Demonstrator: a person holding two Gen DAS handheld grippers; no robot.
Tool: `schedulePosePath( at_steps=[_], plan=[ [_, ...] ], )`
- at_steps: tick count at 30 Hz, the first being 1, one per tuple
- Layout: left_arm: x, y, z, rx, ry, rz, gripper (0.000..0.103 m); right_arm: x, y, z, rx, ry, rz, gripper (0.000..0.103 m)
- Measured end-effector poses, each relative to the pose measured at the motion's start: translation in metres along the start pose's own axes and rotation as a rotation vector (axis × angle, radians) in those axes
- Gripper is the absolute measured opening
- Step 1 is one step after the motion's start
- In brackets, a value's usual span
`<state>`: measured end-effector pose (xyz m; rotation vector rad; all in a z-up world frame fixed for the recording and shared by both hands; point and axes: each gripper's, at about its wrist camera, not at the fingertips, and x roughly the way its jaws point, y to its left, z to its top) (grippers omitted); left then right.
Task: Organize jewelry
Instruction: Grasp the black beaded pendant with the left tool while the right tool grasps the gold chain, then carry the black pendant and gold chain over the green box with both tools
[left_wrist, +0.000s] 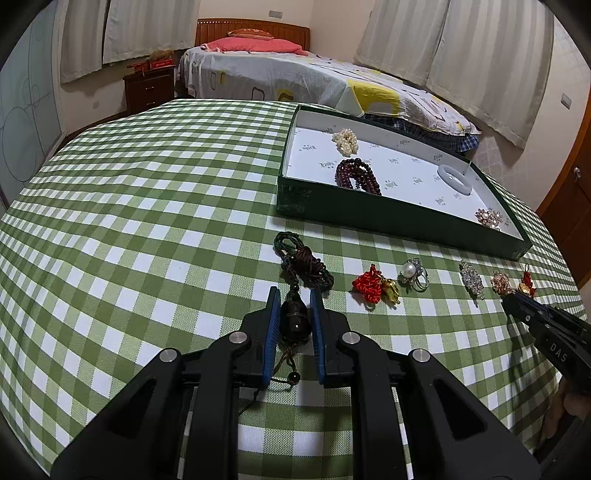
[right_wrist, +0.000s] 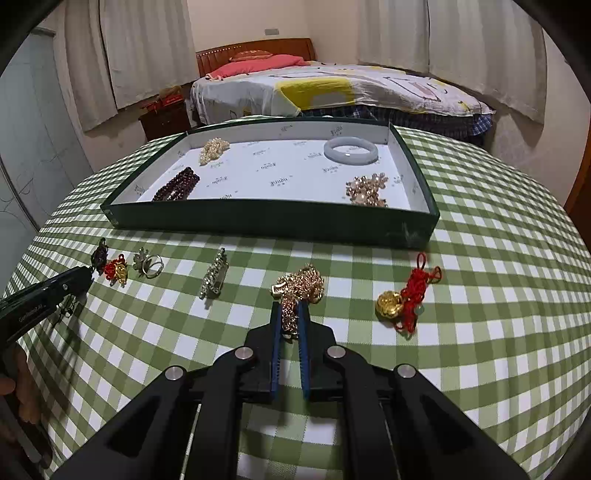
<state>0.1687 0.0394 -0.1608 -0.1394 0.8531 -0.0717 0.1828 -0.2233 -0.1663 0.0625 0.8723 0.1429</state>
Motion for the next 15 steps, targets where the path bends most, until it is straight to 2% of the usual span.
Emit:
schedulePosePath(
  at_steps=[5, 11, 15],
  plan=[
    [0.000, 0.000, 0.000, 0.000, 0.000, 0.000, 0.016, 0.003, -0.002, 0.005, 0.011, 0.010, -0.007, 0.011],
    [0.001, -0.001, 0.000, 0.000, 0.000, 0.000, 0.016, 0.007, -0.001, 0.010, 0.008, 0.013, -0.017, 0.029],
    [0.001, -0.001, 0.000, 0.001, 0.000, 0.000, 0.016, 0.011, -0.001, 0.014, 0.004, 0.019, -0.020, 0.031]
  ],
)
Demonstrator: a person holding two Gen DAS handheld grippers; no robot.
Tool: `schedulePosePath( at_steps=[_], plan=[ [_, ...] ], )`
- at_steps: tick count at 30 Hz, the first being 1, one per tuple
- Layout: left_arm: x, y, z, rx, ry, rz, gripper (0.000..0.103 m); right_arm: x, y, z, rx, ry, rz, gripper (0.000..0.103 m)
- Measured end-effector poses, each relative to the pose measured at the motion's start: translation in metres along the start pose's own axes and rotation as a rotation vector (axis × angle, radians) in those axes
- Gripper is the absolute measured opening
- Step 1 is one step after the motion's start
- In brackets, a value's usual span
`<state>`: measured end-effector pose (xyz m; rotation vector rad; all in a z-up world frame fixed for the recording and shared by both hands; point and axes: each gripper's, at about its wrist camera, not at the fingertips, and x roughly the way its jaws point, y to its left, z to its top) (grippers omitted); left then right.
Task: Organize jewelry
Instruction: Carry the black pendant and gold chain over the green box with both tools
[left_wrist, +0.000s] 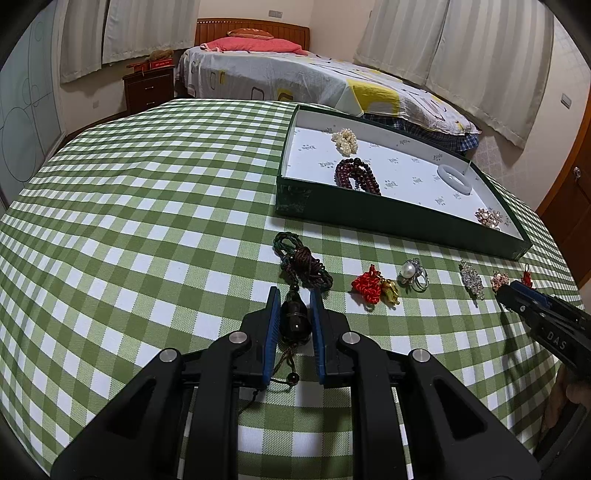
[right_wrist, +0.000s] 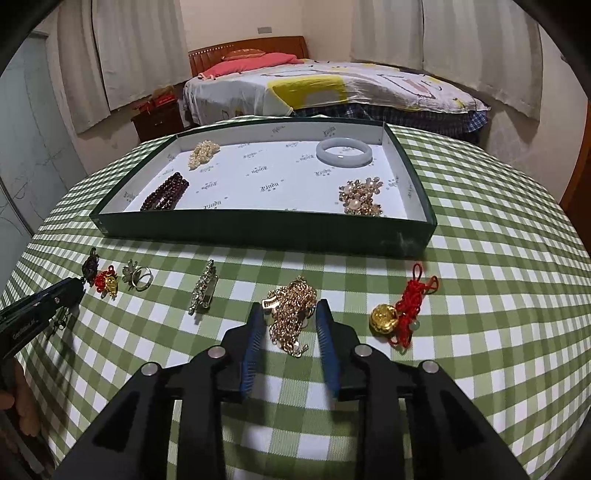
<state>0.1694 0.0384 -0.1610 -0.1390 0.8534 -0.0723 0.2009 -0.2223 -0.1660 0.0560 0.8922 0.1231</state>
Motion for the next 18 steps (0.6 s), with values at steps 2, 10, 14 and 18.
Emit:
schedulePosePath(
  at_steps=[2, 10, 14, 18],
  plan=[
    [0.000, 0.000, 0.000, 0.000, -0.001, 0.000, 0.016, 0.001, 0.000, 0.002, 0.003, 0.006, 0.006, 0.031],
    [-0.001, -0.002, 0.001, 0.002, -0.004, 0.001, 0.016, -0.001, 0.002, -0.002, -0.013, -0.002, 0.019, 0.010],
    [-0.003, -0.004, 0.003, 0.001, -0.015, 0.002, 0.016, -0.008, 0.001, -0.005, -0.005, -0.029, 0.023, 0.009],
    [-0.009, -0.004, 0.006, 0.000, -0.032, 0.000, 0.016, -0.022, 0.002, -0.003, -0.004, -0.073, 0.028, 0.009]
  ],
)
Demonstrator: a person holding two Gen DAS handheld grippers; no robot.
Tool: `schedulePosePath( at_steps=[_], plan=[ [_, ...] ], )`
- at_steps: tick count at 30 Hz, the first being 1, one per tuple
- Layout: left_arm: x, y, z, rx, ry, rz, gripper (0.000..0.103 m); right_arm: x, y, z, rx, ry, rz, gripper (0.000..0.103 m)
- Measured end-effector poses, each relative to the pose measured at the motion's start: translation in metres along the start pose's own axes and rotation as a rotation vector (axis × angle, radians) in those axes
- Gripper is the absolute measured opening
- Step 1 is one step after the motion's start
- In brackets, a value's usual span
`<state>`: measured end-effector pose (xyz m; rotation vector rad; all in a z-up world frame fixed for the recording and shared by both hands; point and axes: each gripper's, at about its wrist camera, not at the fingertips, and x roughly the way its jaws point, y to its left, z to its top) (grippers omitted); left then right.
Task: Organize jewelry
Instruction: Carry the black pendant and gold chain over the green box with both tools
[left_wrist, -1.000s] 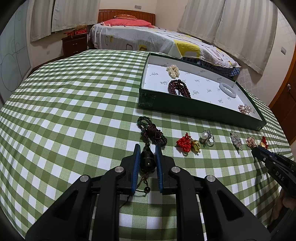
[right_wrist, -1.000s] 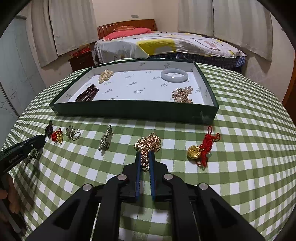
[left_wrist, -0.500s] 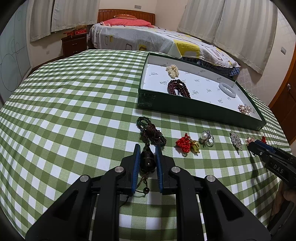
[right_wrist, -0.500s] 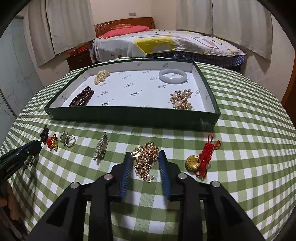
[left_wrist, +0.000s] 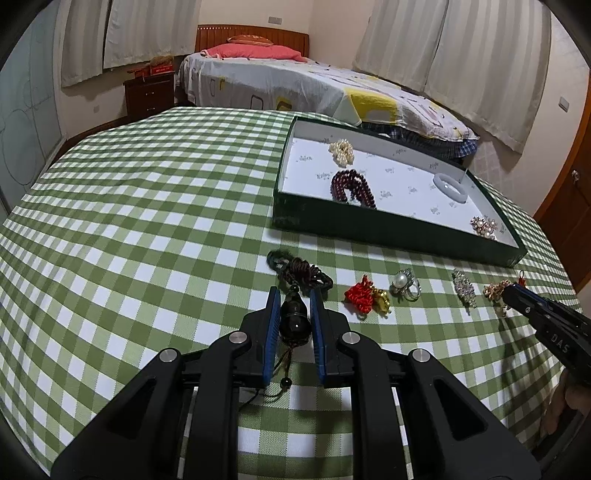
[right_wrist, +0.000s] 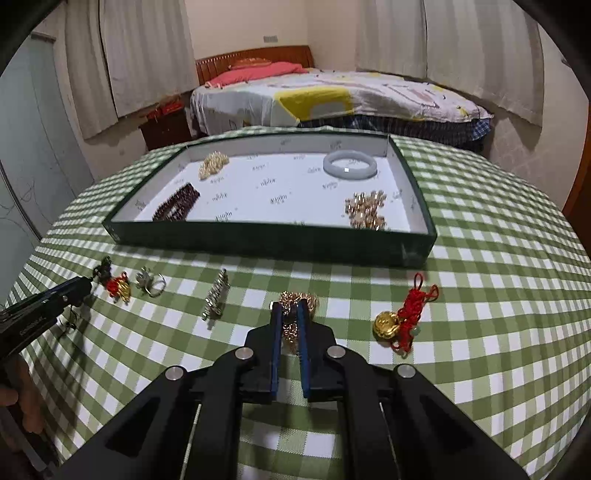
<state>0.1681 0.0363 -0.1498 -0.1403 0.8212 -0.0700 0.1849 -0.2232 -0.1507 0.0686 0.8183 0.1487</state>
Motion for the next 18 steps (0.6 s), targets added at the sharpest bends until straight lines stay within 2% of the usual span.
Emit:
schedulePosePath(
  at_steps=[6, 18],
  plan=[
    [-0.010, -0.004, 0.007, 0.001, -0.029, -0.012, 0.016, -0.018, 0.004, 0.010, -0.007, -0.058, 0.006, 0.009],
    [-0.048, -0.023, 0.036, 0.010, -0.145, -0.073, 0.016, -0.045, 0.011, 0.034, -0.026, -0.170, 0.010, 0.009]
  ],
)
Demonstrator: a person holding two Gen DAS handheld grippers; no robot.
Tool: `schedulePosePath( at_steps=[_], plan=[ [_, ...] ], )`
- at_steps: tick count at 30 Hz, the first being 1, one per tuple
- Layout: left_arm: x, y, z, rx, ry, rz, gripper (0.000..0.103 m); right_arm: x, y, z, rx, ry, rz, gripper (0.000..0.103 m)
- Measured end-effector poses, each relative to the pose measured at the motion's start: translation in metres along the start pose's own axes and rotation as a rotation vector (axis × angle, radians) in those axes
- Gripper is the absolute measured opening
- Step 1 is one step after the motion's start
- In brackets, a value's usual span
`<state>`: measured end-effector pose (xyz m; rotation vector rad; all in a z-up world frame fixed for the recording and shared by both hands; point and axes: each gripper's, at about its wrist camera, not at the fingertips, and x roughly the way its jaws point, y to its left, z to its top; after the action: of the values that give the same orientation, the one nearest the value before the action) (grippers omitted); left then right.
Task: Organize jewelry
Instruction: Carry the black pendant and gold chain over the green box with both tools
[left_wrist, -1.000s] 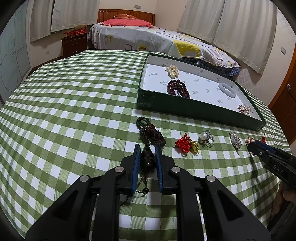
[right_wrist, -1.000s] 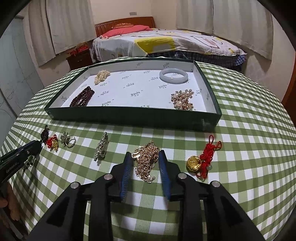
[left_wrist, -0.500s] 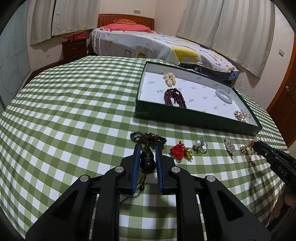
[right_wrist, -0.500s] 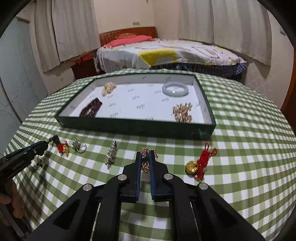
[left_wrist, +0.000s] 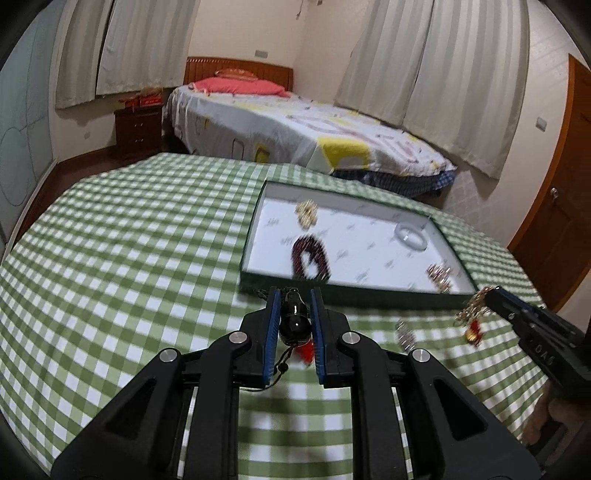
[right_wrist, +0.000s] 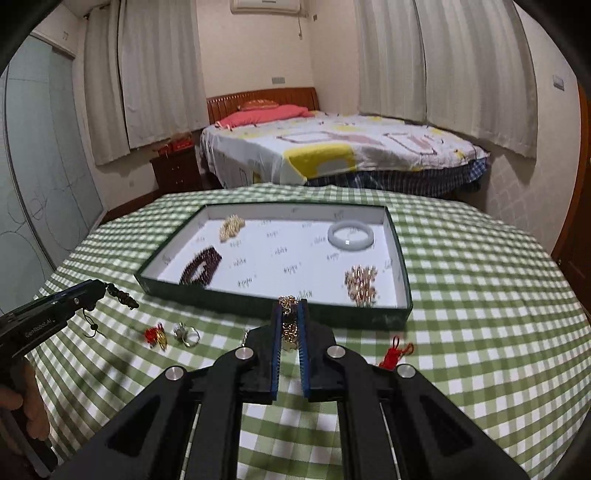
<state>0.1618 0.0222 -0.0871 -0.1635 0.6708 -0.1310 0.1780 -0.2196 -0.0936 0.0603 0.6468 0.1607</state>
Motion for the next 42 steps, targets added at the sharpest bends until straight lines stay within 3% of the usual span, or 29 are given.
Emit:
schedulePosePath(
  at_steps=[12, 21, 31, 42],
  plan=[
    [0.000, -0.038, 0.052, 0.050, -0.114, -0.064, 0.016, -0.007, -0.003, 0.048, -0.029, -0.140, -0.004, 0.009],
    [0.038, -0.067, 0.088, 0.080, -0.182, -0.089, 0.016, 0.018, -0.006, 0.078, -0.048, -0.217, 0.003, 0.009],
    [0.144, -0.084, 0.080, 0.105, 0.004, -0.061, 0.016, 0.101, -0.027, 0.062, -0.004, -0.065, -0.003, 0.009],
    [0.199, -0.078, 0.063, 0.104, 0.159, -0.021, 0.017, 0.150, -0.035, 0.051, 0.020, 0.098, -0.010, 0.009]
  ],
)
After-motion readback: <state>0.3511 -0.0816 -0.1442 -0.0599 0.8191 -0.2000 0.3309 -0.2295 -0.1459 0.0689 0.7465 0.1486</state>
